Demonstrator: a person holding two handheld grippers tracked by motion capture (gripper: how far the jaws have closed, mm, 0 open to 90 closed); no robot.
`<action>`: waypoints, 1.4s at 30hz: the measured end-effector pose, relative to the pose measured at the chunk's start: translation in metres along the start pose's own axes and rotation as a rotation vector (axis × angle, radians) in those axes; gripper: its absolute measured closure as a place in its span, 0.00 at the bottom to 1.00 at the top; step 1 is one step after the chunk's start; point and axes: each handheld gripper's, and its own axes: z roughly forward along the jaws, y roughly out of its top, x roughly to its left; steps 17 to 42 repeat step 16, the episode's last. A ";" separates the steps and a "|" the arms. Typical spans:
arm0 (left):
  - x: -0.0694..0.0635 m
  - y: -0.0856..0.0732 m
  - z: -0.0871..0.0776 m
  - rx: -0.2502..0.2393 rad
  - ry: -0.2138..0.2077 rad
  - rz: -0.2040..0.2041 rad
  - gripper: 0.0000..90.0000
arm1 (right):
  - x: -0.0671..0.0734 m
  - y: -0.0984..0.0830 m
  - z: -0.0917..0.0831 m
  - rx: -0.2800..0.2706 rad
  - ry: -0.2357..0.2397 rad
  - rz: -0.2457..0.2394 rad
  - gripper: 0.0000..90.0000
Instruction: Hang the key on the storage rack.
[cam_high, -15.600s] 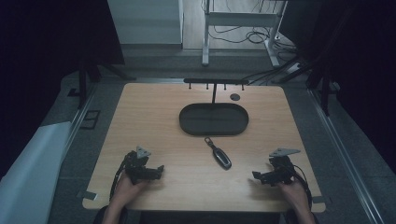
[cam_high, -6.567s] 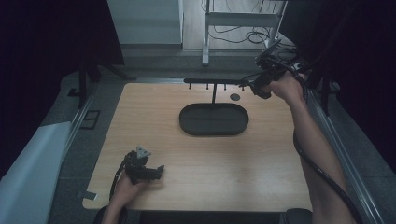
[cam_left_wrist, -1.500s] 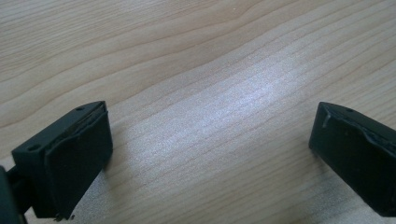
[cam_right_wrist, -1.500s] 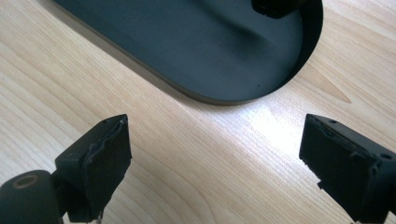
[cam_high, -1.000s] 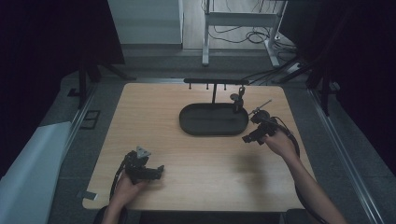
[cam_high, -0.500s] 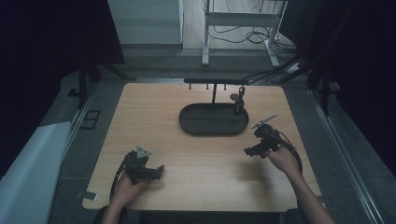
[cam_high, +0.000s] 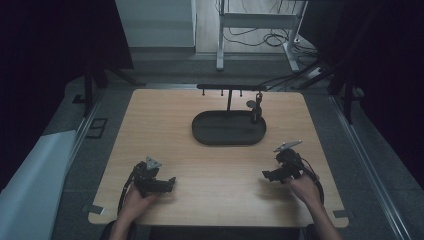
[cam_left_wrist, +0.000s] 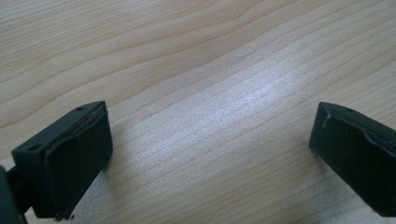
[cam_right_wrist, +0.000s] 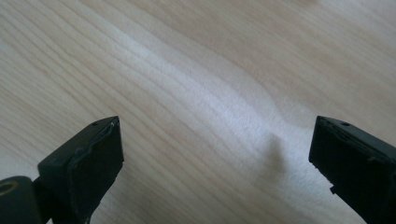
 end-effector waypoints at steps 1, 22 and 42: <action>0.000 0.000 0.000 0.000 0.000 0.000 0.00 | 0.001 -0.003 0.000 -0.004 -0.001 0.003 0.03; 0.000 0.000 0.000 0.001 0.000 0.001 0.00 | 0.004 -0.030 0.007 -0.064 -0.029 0.022 0.03; 0.000 0.000 0.000 0.001 0.000 0.001 0.00 | 0.004 -0.030 0.007 -0.064 -0.029 0.022 0.03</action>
